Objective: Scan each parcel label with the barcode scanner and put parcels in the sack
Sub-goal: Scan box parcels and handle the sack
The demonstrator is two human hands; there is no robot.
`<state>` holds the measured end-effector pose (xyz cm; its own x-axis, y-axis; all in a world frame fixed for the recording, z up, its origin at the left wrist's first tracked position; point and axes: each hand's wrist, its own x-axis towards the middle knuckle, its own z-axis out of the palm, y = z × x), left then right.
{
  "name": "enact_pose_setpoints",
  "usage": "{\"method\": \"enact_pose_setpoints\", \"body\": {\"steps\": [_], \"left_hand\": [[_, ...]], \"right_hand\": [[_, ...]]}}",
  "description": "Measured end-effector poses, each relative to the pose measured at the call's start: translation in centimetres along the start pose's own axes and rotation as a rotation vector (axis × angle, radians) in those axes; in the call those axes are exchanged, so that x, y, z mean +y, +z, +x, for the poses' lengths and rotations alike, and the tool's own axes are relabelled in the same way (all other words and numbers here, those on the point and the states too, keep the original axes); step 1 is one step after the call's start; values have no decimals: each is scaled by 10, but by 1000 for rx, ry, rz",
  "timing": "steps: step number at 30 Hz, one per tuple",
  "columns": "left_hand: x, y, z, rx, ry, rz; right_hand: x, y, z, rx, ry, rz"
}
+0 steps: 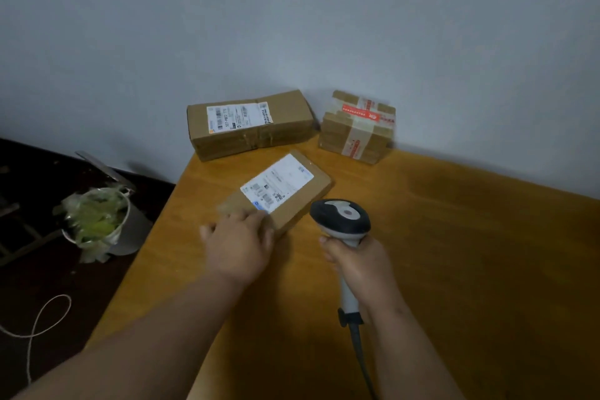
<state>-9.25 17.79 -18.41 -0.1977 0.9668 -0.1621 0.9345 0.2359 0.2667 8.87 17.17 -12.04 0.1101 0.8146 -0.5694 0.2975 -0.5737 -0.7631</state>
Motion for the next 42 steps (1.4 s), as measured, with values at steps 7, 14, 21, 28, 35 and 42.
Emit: {"method": "enact_pose_setpoints", "body": {"steps": [7,14,21,28,35,42], "left_hand": [[-8,14,-20,110,-404,-353],[4,31,-33,-191,-473,-780],[43,24,-75,-175,-632,-1253],[64,4,-110,-152,-536,-1575],[101,-22,-141,-104,-368,-1617],[135,-43,-172,-63,-282,-1676]], "right_hand": [[9,-1,0,16,35,89],[27,20,-5,-76,93,207],[45,-4,-25,38,105,342],[59,-49,-54,62,41,332],[44,-103,-94,25,-200,273],[39,-143,-136,-12,-316,209]]}}
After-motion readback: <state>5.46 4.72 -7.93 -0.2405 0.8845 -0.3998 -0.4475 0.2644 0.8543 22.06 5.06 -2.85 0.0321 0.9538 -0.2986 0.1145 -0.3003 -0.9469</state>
